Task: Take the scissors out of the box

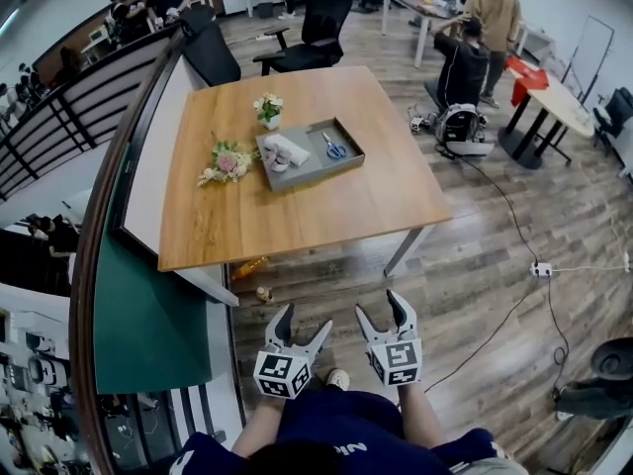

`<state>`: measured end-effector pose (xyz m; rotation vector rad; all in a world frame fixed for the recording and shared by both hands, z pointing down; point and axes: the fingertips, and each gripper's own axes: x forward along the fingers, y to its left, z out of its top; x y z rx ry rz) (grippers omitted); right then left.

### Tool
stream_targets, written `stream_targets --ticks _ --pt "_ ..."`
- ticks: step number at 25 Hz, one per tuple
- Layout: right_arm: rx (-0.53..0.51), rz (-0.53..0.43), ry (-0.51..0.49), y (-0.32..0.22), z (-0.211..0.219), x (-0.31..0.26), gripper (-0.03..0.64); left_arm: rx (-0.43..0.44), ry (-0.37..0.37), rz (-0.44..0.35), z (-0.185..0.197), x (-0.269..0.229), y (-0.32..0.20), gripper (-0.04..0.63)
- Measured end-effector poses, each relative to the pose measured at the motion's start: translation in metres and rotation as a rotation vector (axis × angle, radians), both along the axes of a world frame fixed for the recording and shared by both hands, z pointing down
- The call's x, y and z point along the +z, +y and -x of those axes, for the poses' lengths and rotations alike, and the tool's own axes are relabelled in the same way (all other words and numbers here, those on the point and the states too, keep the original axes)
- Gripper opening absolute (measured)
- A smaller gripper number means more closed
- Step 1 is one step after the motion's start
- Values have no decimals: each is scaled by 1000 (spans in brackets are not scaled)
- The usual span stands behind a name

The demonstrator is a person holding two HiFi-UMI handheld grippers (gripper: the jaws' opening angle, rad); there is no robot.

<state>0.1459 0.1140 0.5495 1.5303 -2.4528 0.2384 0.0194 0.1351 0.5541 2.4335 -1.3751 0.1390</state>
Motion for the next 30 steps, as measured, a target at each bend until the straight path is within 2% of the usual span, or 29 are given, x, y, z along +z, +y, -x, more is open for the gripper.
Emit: stream_targets --ticks 10,14,22,27,30 --pt "17 27 2 -27 4 12 293 42 -8 33 -2 16 -35 374" --pt "46 27 15 -62 5 14 293 86 -2 25 -5 18 -78 374" --pt "99 13 51 -171 19 1 293 181 -10 -1 6 11 -193 374" --pt "117 4 101 -226 31 -11 293 188 -1 14 14 7 -258 374" --pt "142 1 93 -248 43 -10 293 211 -17 2 23 5 -283 374"
